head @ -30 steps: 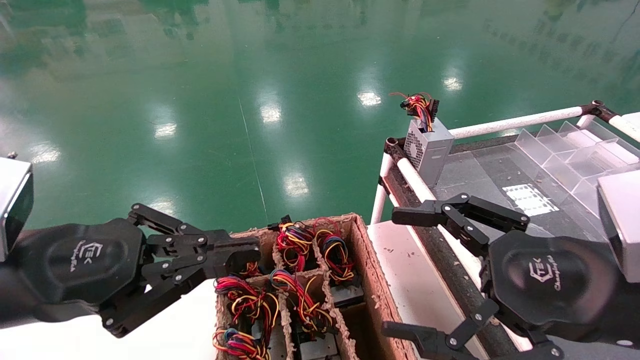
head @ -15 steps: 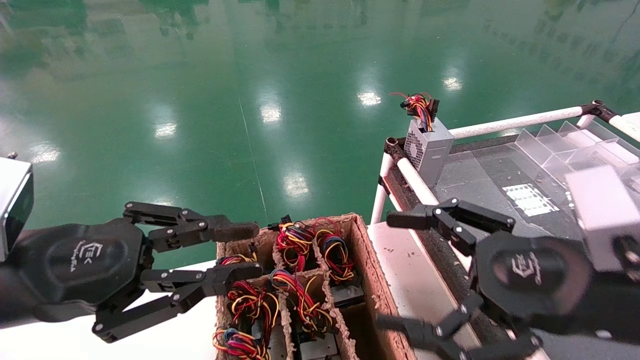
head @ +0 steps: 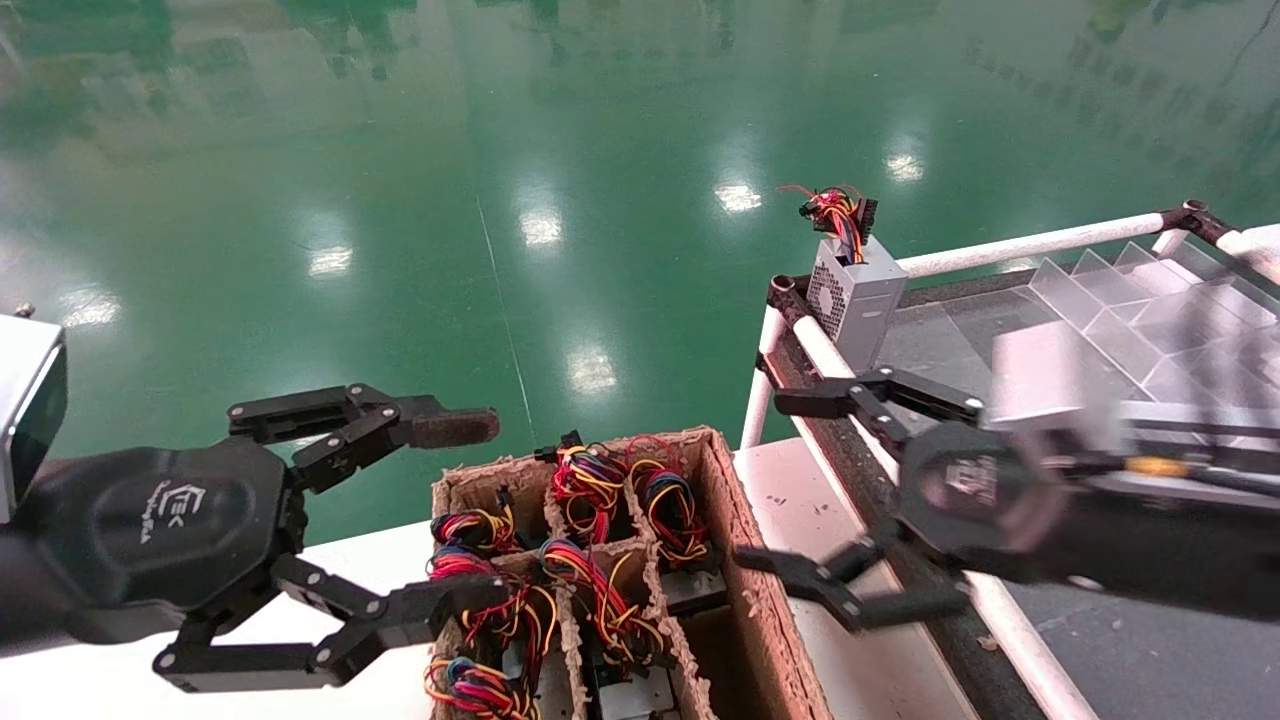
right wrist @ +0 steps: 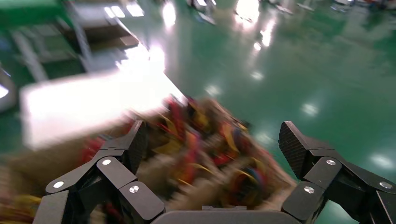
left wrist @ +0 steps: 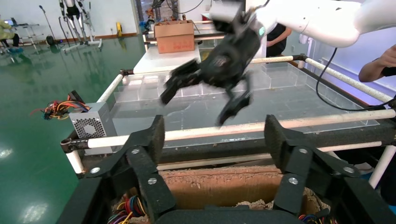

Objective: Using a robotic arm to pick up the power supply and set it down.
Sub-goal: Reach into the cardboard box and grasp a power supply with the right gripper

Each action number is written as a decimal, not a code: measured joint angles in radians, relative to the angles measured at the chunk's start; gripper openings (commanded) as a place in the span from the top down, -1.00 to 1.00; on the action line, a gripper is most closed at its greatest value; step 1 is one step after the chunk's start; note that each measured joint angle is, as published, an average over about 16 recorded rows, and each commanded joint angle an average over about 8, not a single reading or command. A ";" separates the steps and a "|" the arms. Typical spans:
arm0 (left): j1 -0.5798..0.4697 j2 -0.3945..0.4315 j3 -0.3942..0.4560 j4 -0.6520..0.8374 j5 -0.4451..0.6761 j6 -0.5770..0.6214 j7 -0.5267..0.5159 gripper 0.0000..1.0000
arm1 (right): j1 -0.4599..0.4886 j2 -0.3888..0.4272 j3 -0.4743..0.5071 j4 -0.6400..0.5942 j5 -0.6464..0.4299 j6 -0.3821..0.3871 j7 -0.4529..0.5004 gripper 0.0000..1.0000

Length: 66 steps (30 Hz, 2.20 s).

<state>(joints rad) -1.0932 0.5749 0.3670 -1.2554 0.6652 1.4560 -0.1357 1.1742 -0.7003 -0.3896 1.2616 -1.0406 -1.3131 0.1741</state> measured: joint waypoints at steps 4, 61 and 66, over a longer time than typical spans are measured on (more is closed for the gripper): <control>0.000 0.000 0.000 0.000 0.000 0.000 0.000 -1.00 | 0.032 -0.053 -0.036 -0.010 -0.121 0.059 -0.077 -1.00; 0.000 0.000 0.000 0.000 0.000 0.000 0.000 -1.00 | 0.218 -0.419 -0.273 -0.197 -0.664 0.238 -0.575 1.00; 0.000 0.000 0.000 0.000 0.000 0.000 0.000 -1.00 | 0.218 -0.422 -0.279 -0.193 -0.674 0.240 -0.577 1.00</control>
<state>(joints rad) -1.0933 0.5748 0.3673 -1.2554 0.6649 1.4559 -0.1355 1.3919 -1.1225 -0.6683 1.0683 -1.7144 -1.0728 -0.4030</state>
